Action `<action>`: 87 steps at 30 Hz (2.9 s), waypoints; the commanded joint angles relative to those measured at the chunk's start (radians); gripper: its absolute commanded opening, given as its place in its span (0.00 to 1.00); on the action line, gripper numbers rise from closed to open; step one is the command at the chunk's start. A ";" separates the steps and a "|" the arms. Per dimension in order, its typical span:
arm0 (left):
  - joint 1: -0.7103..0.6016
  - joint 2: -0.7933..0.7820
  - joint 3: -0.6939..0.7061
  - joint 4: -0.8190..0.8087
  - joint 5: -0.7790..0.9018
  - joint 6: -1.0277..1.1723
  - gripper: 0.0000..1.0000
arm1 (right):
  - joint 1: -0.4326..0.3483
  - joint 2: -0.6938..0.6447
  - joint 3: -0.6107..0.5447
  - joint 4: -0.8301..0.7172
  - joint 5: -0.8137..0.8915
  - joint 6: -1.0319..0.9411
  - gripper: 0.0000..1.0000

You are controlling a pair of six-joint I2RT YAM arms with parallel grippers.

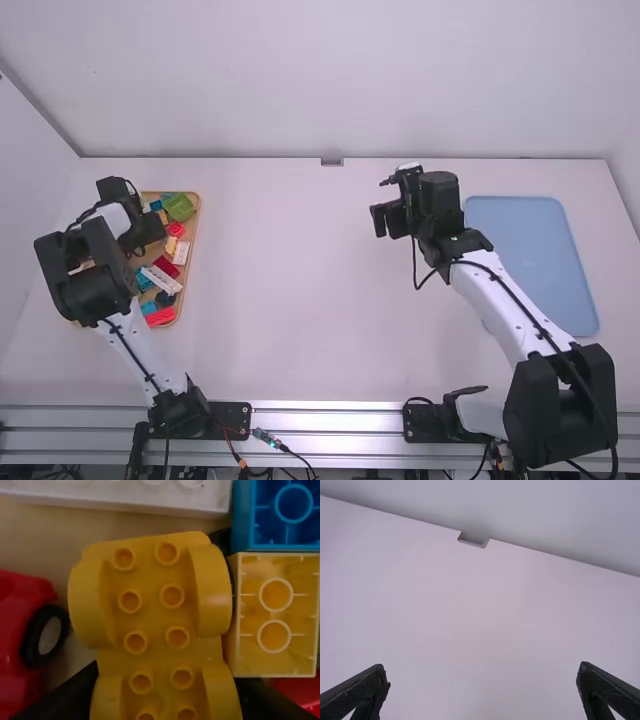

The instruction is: Assemble lego blocks to make yellow taxi

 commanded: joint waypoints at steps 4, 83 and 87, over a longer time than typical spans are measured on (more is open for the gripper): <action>0.003 -0.024 -0.024 -0.011 -0.029 -0.034 0.54 | 0.004 0.002 0.031 0.005 0.000 0.001 0.99; -0.882 -0.322 -0.231 -0.174 0.119 0.965 0.99 | -0.076 -0.403 -0.350 0.072 -0.051 -0.154 0.99; -0.778 -0.453 -0.230 -0.168 0.160 0.894 0.99 | -0.076 -0.382 -0.350 0.094 -0.051 -0.149 0.99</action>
